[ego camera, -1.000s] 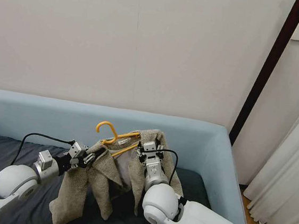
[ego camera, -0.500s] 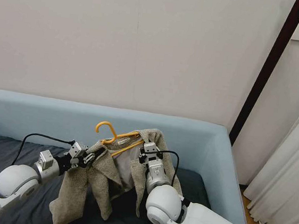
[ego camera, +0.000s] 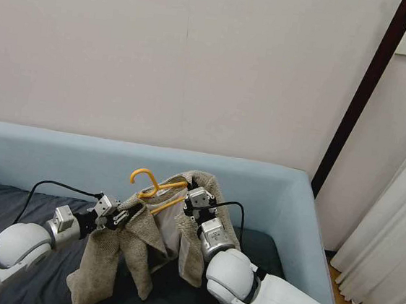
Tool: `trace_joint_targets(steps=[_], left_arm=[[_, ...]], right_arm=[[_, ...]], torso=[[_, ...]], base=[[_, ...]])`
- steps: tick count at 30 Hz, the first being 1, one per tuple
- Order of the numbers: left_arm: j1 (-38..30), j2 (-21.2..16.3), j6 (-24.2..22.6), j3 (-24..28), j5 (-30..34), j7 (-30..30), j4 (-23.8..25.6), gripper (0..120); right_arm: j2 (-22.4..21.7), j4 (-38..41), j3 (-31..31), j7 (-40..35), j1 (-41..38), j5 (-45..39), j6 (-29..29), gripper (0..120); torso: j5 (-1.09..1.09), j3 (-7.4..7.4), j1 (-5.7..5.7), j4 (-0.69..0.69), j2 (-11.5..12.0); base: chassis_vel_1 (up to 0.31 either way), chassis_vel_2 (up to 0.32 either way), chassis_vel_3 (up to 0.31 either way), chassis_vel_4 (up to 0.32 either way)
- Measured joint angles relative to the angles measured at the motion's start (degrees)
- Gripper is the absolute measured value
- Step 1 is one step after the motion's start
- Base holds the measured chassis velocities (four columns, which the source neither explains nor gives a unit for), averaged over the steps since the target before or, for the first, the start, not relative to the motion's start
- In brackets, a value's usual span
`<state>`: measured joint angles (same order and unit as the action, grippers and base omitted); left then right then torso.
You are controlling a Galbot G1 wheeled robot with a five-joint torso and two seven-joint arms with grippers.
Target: Pick up the clothes from the sofa and hang them on the clothes hanger.
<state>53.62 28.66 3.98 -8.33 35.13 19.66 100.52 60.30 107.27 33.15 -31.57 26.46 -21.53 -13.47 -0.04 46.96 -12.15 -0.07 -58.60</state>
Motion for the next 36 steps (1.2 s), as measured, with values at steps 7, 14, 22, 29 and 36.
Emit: trace_joint_targets(steps=[7,14,22,29,36], left_arm=[[-1.3,0.3,-0.2,1.7,0.1,0.0,-0.4,3],[-2.3,0.6,-0.2,2.8,0.7,-0.3,-0.2,3],[-3.3,1.1,-0.2,3.6,1.1,-0.4,-0.8,3],[-4.2,1.5,0.1,4.1,1.2,0.4,-1.5,3],[-7.3,0.8,3.4,4.1,3.4,7.6,-4.2,3]], right_arm=[[-0.9,0.7,0.0,4.0,1.4,4.0,-0.3,0],[-0.7,1.4,0.5,2.9,2.5,3.9,-3.1,4],[-0.1,5.1,1.7,0.7,3.4,-11.8,-1.1,32],[-1.3,7.4,-0.2,10.7,4.6,-19.0,10.7,58],[-8.3,6.5,-8.9,21.3,3.9,-13.1,13.4,93]], torso=[[0.00,0.00,0.00,0.00,0.0],[0.00,0.00,0.00,0.00,0.0],[0.00,0.00,0.00,0.01,0.0],[0.00,0.00,0.00,0.01,0.0],[0.01,0.00,0.00,0.02,0.0]], base=[[0.000,0.000,0.000,0.000],[0.000,0.000,0.000,0.000],[0.000,0.000,0.000,0.000],[0.000,0.000,0.000,0.000],[0.000,0.000,0.000,0.000]])
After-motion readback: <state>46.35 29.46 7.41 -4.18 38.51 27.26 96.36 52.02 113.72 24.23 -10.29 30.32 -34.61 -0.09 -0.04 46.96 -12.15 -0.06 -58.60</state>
